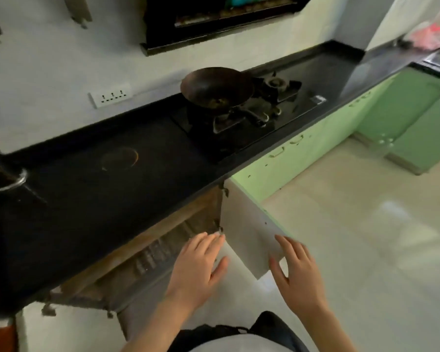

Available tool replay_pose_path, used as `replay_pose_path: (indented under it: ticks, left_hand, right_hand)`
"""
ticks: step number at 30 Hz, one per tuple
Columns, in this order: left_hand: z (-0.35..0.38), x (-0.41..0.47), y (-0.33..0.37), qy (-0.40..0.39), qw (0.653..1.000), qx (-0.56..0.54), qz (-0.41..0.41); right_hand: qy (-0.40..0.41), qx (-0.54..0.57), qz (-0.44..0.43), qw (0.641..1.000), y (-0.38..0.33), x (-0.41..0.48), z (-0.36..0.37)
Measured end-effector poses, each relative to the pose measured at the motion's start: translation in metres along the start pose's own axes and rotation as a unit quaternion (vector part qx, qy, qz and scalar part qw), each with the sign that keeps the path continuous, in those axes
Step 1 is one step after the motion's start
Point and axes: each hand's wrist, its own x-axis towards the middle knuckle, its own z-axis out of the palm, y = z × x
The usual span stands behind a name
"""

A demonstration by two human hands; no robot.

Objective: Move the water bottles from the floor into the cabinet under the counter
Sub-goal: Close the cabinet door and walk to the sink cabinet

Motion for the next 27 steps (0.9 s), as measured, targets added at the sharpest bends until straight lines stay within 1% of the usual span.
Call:
replay_pose_path:
  ticks: [3, 7, 11, 15, 18, 21, 27]
  left_hand:
    - [0.002, 0.039, 0.018, -0.016, 0.996, -0.018, 0.082]
    - [0.012, 0.1, 0.055, -0.021, 0.984, -0.03, 0.174]
    - [0.043, 0.151, 0.105, -0.031, 0.968, -0.062, 0.241]
    - [0.1, 0.185, 0.164, -0.048, 0.961, -0.076, 0.262]
    - [0.142, 0.205, 0.214, -0.068, 0.958, -0.063, 0.273]
    - [0.169, 0.235, 0.272, -0.096, 0.95, -0.062, 0.289]
    - [0.202, 0.347, 0.384, -0.092, 0.942, -0.102, 0.307]
  right_hand:
    - [0.056, -0.017, 0.065, 0.996, 0.021, -0.006, -0.025]
    - [0.132, -0.032, 0.141, 0.981, 0.057, -0.016, -0.061]
    - [0.171, -0.027, 0.206, 0.963, 0.106, -0.029, -0.08]
    - [0.161, -0.025, 0.262, 0.951, 0.171, -0.041, -0.089]
    - [0.148, -0.028, 0.278, 0.949, 0.229, -0.042, -0.106]
    - [0.145, -0.037, 0.299, 0.942, 0.288, -0.033, -0.136]
    - [0.171, -0.048, 0.308, 0.935, 0.397, 0.017, -0.205]
